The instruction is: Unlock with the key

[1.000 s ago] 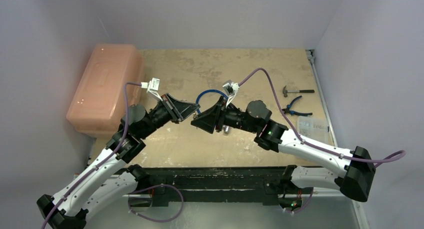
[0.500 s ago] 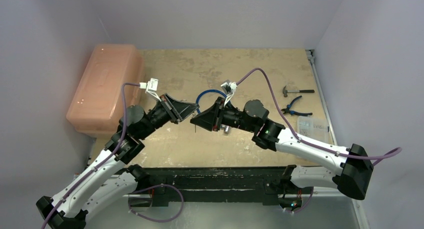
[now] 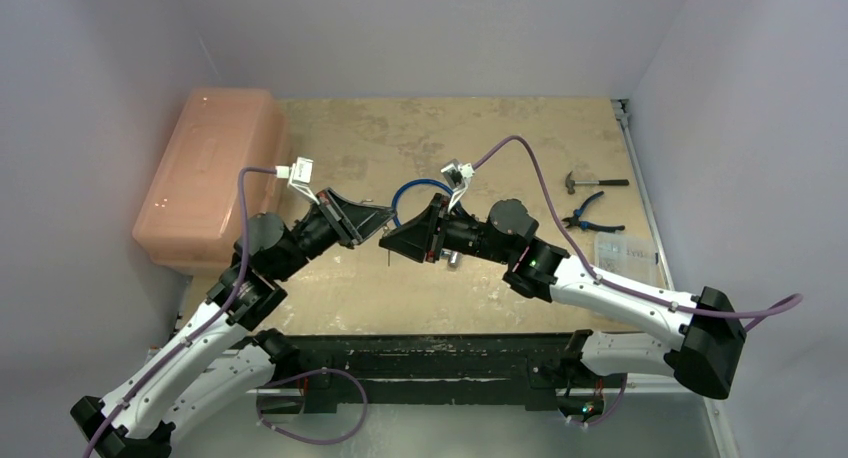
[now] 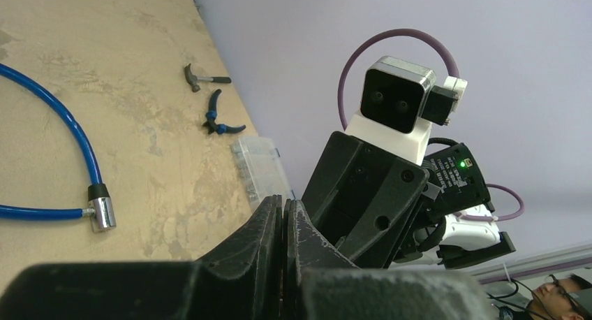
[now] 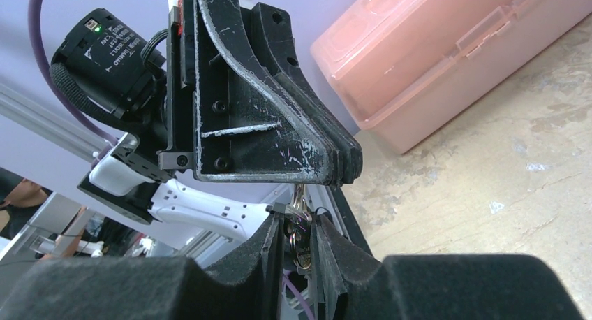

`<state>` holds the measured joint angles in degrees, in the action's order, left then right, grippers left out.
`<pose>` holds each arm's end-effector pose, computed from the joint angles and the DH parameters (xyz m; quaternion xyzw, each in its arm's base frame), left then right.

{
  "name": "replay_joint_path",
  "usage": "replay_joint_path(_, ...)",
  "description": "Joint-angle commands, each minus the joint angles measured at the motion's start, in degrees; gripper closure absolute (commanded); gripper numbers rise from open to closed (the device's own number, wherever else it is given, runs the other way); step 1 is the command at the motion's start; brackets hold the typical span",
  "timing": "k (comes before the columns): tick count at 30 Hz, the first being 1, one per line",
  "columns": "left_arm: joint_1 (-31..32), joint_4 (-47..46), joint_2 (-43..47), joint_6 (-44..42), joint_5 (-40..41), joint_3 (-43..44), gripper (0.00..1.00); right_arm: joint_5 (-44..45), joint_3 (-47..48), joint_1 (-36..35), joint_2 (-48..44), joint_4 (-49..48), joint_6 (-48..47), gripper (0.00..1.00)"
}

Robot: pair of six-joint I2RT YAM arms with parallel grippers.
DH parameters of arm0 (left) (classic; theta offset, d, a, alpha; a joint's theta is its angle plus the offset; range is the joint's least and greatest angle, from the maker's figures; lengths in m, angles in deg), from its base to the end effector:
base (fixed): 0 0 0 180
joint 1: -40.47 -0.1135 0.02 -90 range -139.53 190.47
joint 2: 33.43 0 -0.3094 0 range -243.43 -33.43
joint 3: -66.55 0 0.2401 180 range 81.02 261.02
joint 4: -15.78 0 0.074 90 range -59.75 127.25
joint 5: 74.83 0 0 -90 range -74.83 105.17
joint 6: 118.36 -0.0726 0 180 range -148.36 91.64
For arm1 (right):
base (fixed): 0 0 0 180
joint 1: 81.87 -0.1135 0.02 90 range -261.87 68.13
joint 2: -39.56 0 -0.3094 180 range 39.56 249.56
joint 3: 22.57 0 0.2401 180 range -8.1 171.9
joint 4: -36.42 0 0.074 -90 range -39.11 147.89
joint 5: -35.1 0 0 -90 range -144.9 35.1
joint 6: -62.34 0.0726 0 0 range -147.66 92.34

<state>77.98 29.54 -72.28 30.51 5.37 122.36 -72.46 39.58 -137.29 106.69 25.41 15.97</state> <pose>0.1146 -0.1036 0.3857 -0.0659 0.6842 -0.5787 0.4389 0.1417 0.2441 0.3928 -0.1808 0.6459 0.6251 0.3992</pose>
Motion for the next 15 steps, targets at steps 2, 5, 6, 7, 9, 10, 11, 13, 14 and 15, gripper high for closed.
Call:
replay_joint_path(2, -0.3, -1.5, 1.0, -1.5, 1.0, -0.2, 1.00, -1.6, 2.1, 0.3, -0.1, -3.1, 0.2, 0.74)
replay_joint_path(5, -0.3, -0.9, 1.3, -1.5, 1.5, -0.2, 1.00, -1.8, 2.1, 0.3, -0.1, -3.1, 0.3, 0.74)
replay_joint_path(6, -0.3, -0.7, 1.4, -1.6, 1.8, -0.2, 1.00, -1.8, 2.0, 0.4, -0.1, -3.1, 0.3, 0.74)
replay_joint_path(7, -0.3, -0.6, 1.5, -1.6, 1.9, -0.3, 1.00, -1.9, 2.0, 0.4, -0.1, -3.1, 0.3, 0.74)
replay_joint_path(9, -0.3, -0.4, 1.6, -1.6, 2.1, -0.3, 1.00, -1.9, 2.1, 0.4, 0.0, -3.0, 0.4, 0.73)
replay_joint_path(10, -0.3, -0.4, 1.7, -1.6, 2.1, -0.3, 1.00, -1.9, 2.1, 0.5, -0.1, -3.0, 0.5, 0.72)
replay_joint_path(11, -0.3, -0.4, 1.8, -1.6, 2.2, -0.4, 1.00, -1.9, 2.1, 0.5, -0.1, -3.0, 0.5, 0.71)
replay_joint_path(13, -0.3, -0.4, 1.9, -1.6, 2.1, -0.4, 1.00, -1.9, 2.1, 0.5, 0.0, -3.0, 0.6, 0.71)
replay_joint_path(14, -0.3, -0.4, 1.9, -1.6, 2.2, -0.4, 1.00, -1.9, 2.2, 0.6, 0.1, -3.0, 0.7, 0.72)
replay_joint_path(15, -0.3, -0.4, 1.9, -1.6, 2.1, -0.4, 1.00, -1.7, 2.2, 0.6, 0.1, -3.0, 0.9, 0.75)
